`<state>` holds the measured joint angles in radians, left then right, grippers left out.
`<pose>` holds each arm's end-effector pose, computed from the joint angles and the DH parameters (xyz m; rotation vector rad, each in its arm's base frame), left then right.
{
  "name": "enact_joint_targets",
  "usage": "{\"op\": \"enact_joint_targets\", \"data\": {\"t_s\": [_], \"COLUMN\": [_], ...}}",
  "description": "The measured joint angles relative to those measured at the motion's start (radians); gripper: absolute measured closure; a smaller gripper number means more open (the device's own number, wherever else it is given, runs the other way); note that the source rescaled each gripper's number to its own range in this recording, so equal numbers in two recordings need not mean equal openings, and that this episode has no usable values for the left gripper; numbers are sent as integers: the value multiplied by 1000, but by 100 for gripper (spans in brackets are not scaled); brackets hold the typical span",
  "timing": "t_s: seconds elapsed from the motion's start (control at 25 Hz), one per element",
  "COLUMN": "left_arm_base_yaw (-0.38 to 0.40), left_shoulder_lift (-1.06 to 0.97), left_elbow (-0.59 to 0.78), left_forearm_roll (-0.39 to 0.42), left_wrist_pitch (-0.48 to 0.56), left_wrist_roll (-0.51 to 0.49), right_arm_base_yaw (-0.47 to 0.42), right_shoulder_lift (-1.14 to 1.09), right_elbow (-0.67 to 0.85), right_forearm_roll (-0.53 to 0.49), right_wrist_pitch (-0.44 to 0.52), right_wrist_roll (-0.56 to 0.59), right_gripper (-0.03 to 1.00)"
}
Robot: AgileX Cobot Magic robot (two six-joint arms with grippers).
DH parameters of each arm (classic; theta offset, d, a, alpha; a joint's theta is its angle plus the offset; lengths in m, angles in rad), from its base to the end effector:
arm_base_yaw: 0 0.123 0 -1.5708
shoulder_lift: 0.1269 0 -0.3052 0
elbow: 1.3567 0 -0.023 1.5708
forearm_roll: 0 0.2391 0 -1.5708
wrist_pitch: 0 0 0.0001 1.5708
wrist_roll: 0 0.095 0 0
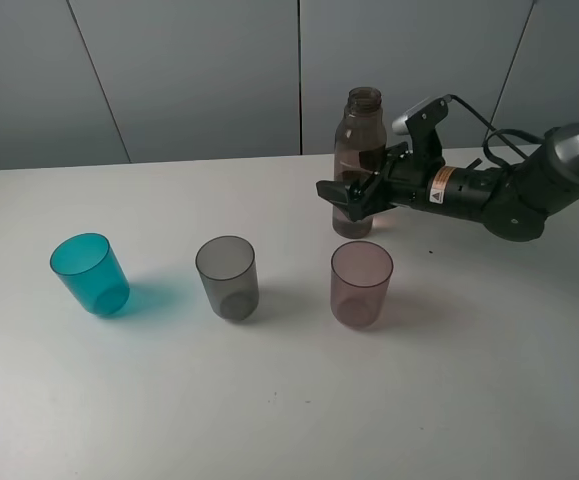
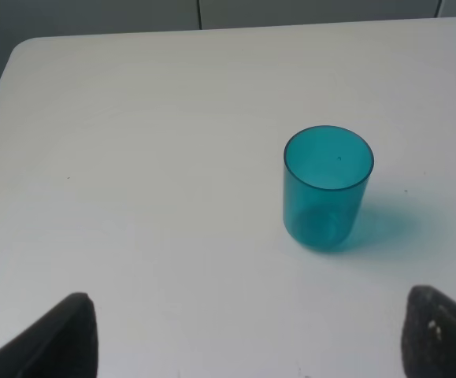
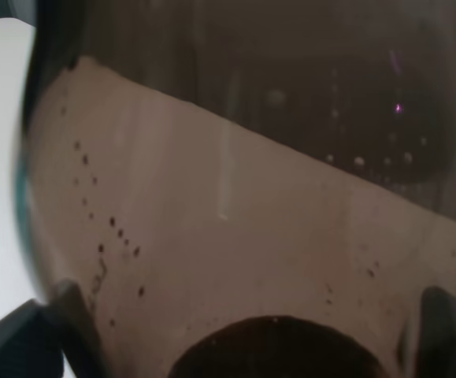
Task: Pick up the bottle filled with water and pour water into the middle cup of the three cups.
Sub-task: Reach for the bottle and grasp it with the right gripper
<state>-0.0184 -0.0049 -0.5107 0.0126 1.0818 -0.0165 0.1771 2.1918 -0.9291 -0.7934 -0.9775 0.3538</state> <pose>-0.0347 0.0017 0.2708 0.0011 2.0497 -0.0067 0.3763 0.1243 0.1071 -0.7283 1.7708 0.6202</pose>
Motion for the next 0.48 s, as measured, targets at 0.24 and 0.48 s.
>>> {"op": "enact_joint_targets", "data": {"t_s": [0.24, 0.48], "left_arm_base_yaw": [0, 0], "left_shoulder_lift": [0, 0], "left_elbow": [0, 0], "left_forearm_roll": [0, 0], "left_wrist_pitch": [0, 0], "left_wrist_roll": [-2, -2], "right_arm_base_yaw": [0, 0], "right_shoulder_lift": [0, 0], "right_elbow": [0, 0], "right_forearm_roll": [12, 18], "right_wrist_pitch": [-10, -34], "right_wrist_roll": [-15, -29], "right_gripper": [-3, -3]}}
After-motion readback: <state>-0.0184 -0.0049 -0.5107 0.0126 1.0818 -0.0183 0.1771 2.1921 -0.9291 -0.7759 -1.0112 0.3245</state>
